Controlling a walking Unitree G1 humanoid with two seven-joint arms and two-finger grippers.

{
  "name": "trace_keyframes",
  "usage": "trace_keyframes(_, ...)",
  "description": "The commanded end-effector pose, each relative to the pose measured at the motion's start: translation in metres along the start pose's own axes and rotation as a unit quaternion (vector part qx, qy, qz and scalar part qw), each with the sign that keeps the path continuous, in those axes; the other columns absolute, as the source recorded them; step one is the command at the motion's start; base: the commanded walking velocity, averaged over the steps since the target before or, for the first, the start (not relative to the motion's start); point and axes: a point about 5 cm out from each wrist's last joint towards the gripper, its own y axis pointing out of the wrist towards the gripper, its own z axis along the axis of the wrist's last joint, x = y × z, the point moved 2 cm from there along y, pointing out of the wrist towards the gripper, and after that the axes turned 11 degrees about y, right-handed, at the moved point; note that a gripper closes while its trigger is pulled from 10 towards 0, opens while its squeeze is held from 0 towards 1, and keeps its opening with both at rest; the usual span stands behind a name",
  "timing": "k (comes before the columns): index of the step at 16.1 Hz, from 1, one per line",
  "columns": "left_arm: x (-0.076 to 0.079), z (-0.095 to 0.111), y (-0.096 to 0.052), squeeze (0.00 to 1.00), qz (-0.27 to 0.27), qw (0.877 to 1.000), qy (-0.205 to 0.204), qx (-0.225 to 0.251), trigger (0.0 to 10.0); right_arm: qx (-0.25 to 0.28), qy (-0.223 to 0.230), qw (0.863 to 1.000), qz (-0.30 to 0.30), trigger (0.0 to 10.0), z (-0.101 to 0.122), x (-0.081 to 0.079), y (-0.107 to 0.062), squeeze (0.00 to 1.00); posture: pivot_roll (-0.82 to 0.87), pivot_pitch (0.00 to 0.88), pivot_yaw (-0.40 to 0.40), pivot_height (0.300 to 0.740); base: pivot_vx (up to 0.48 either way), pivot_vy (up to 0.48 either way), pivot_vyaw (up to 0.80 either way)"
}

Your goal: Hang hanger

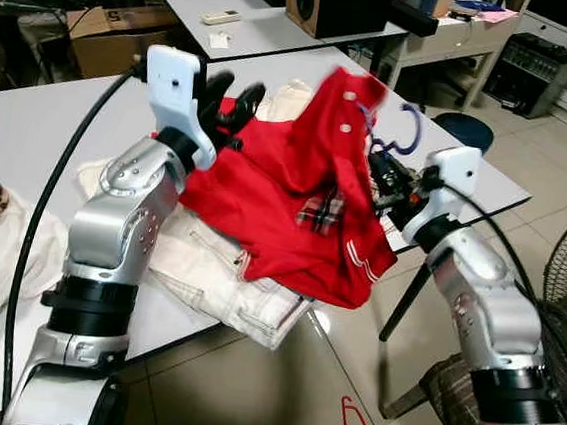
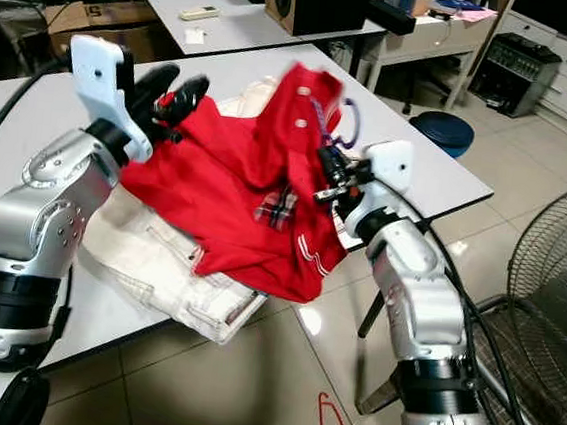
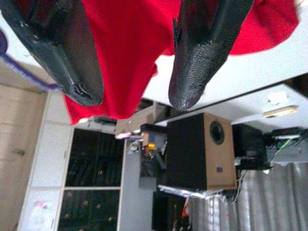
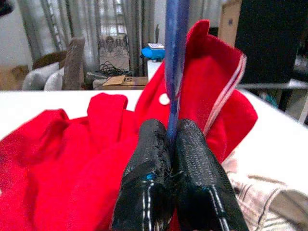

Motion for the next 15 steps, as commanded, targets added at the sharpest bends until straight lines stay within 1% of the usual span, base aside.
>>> trace_keyframes(1, 0.006, 0.007, 0.005, 0.00, -0.022, 1.000, -0.009, 0.017, 10.0, 0.016, -0.053, 0.998, 0.028, 10.0, 0.005, -0.009, -0.004, 0.00, 0.02, 0.000, 0.041, 0.740, 0.000, 0.000, 0.00)
trace_keyframes(2, 0.016, 0.011, 0.006, 0.00, -0.050, 0.998, -0.013, 0.027, 10.0, 0.013, -0.077, 0.996, 0.040, 10.0, 0.004, -0.013, -0.004, 0.00, 0.02, 0.000, 0.041, 0.740, 0.000, 0.000, 0.00)
trace_keyframes(3, 0.037, 0.016, 0.009, 0.71, -0.119, 0.991, -0.051, 0.039, 10.0, 0.008, -0.098, 0.994, 0.055, 10.0, 0.001, -0.019, -0.004, 0.00, 0.03, 0.000, 0.034, 0.740, 0.000, 0.000, 0.00)
trace_keyframes(4, 0.048, 0.017, 0.010, 1.00, -0.152, 0.985, -0.066, 0.039, 10.0, 0.007, -0.106, 0.992, 0.062, 10.0, 0.000, -0.021, -0.004, 0.00, 0.03, 0.000, 0.034, 0.740, 0.000, 0.000, 0.00)
trace_keyframes(5, 0.061, 0.013, 0.016, 1.00, -0.180, 0.980, -0.082, 0.029, 10.0, 0.011, -0.112, 0.990, 0.082, 10.0, -0.001, -0.028, -0.003, 0.00, 0.03, 0.000, 0.032, 0.740, 0.000, 0.000, 0.00)
trace_keyframes(6, 0.062, 0.008, 0.021, 1.00, -0.170, 0.980, -0.096, 0.022, 10.0, 0.016, -0.109, 0.990, 0.093, 10.0, 0.000, -0.031, -0.003, 0.00, 0.04, 0.000, 0.031, 0.740, 0.000, 0.000, 0.00)
trace_keyframes(7, 0.058, -0.003, 0.031, 1.00, -0.142, 0.986, -0.086, 0.006, 10.0, 0.019, -0.109, 0.989, 0.099, 10.0, -0.001, -0.033, -0.003, 0.00, 0.03, 0.000, 0.032, 0.740, 0.000, 0.000, 0.00)
trace_keyframes(8, 0.056, -0.010, 0.037, 1.00, -0.132, 0.987, -0.094, -0.005, 10.0, 0.015, -0.115, 0.987, 0.106, 10.0, -0.003, -0.035, -0.002, 0.00, 0.03, 0.000, 0.037, 0.740, 0.000, 0.000, 0.00)
trace_keyframes(9, 0.054, -0.011, 0.045, 0.00, -0.127, 0.987, -0.100, -0.005, 10.0, 0.014, -0.129, 0.985, 0.112, 10.0, -0.004, -0.036, -0.003, 0.00, 0.03, 0.000, 0.037, 0.740, 0.000, 0.000, 0.00)
trace_keyframes(10, 0.049, -0.012, 0.049, 0.00, -0.112, 0.991, -0.076, -0.008, 10.0, 0.016, -0.131, 0.985, 0.115, 10.0, -0.003, -0.038, -0.003, 0.00, 0.01, 0.000, 0.050, 0.740, 0.000, 0.000, 0.00)
trace_keyframes(11, 0.046, -0.012, 0.050, 0.00, -0.101, 0.992, -0.071, -0.008, 10.0, 0.018, -0.131, 0.984, 0.115, 10.0, -0.003, -0.038, -0.002, 0.00, 0.01, 0.000, 0.055, 0.740, 0.000, 0.000, 0.00)
trace_keyframes(12, 0.040, -0.010, 0.052, 0.00, -0.084, 0.995, -0.048, 0.001, 10.0, 0.020, -0.133, 0.984, 0.116, 10.0, -0.002, -0.039, -0.003, 0.00, 0.01, 0.000, 0.056, 0.740, 0.000, 0.000, 0.00)
trace_keyframes(13, 0.037, -0.006, 0.052, 0.00, -0.078, 0.995, -0.051, 0.020, 10.0, 0.021, -0.134, 0.984, 0.116, 10.0, -0.002, -0.038, -0.003, 0.00, 0.01, 0.000, 0.064, 0.740, 0.000, 0.000, 0.00)
trace_keyframes(14, 0.042, -0.001, 0.046, 0.00, -0.115, 0.989, -0.082, 0.052, 10.0, 0.022, -0.134, 0.984, 0.113, 10.0, -0.002, -0.037, -0.004, 0.00, 0.01, 0.000, 0.063, 0.740, 0.000, 0.000, 0.00)
trace_keyframes(15, 0.046, 0.001, 0.042, 0.00, -0.138, 0.984, -0.089, 0.064, 10.0, 0.023, -0.132, 0.985, 0.111, 10.0, -0.002, -0.036, -0.004, 0.00, 0.01, 0.000, 0.060, 0.740, 0.000, 0.000, 0.00)
